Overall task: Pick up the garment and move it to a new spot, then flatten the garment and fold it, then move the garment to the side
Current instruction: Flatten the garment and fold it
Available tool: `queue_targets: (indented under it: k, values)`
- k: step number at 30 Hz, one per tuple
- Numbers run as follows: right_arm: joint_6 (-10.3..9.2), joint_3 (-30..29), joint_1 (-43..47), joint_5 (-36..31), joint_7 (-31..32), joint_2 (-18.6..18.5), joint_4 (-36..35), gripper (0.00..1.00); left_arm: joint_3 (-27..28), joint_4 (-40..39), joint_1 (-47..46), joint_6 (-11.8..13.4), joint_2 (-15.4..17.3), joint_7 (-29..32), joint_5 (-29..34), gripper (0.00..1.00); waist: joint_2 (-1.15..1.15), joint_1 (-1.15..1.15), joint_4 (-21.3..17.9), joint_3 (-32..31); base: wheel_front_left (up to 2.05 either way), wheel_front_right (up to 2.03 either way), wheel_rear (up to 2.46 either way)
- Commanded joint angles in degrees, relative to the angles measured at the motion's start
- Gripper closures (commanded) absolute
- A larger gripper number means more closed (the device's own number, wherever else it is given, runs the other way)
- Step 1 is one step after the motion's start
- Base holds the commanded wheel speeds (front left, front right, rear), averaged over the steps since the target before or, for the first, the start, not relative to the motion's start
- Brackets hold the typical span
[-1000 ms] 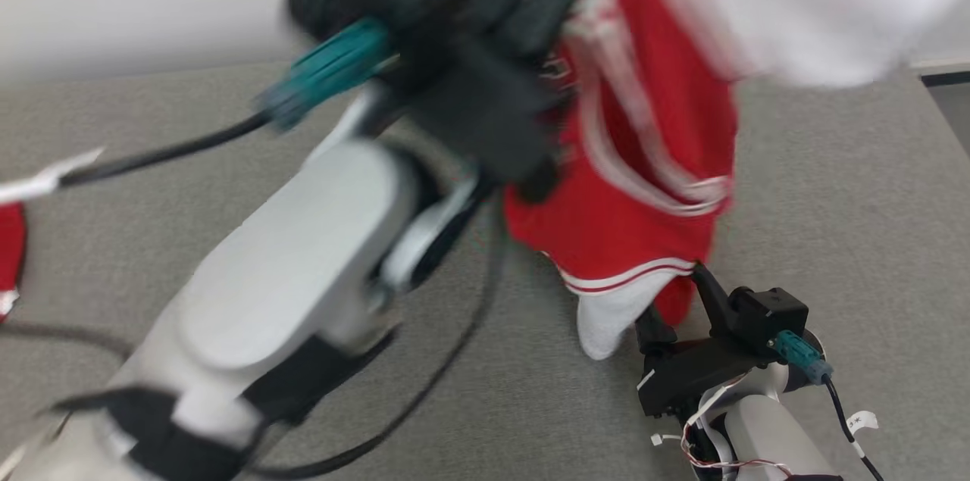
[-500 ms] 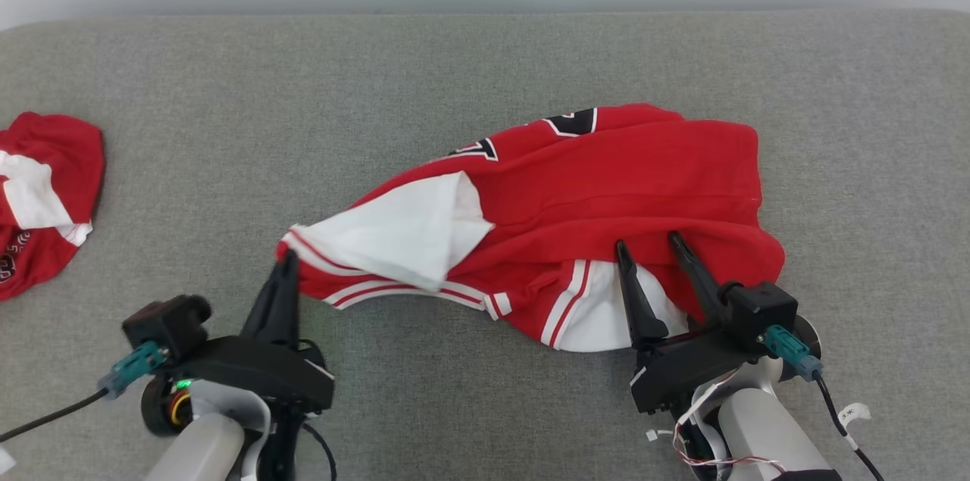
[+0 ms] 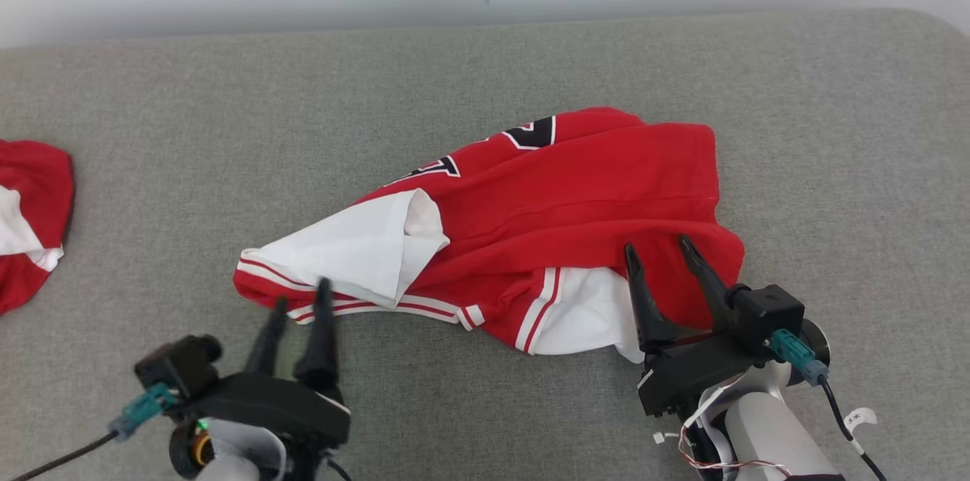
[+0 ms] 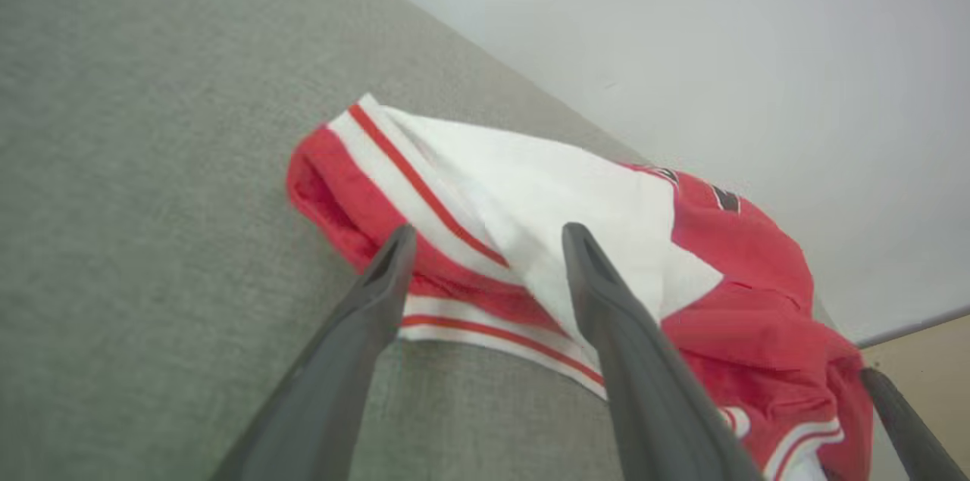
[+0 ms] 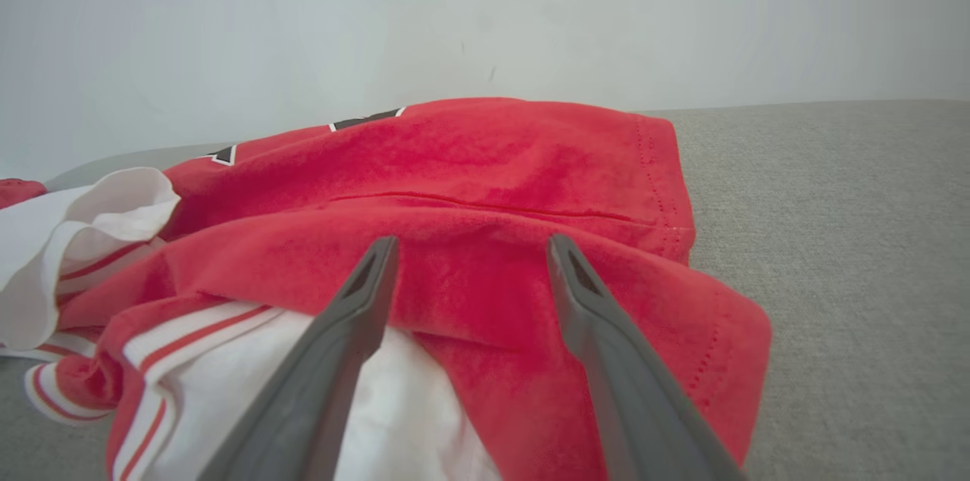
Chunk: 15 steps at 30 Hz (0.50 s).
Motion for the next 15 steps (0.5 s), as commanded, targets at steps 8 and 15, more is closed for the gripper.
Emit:
queue_targets:
  k: [8,15]
  values:
    - [0.2,0.02,1.02,0.72,-0.03,0.05,-0.74,0.0,-5.58,-9.41,3.19,4.89,1.08,8.86,1.64,0.0,0.0,0.0,-0.54,-0.61,0.0,0.0,0.0]
    - [0.2,1.02,0.75,1.95,-0.03,0.05,-0.96,0.0,-9.38,-8.05,-0.44,8.8,1.86,13.16,5.74,0.0,0.0,0.0,-1.68,-0.61,0.0,0.0,0.0]
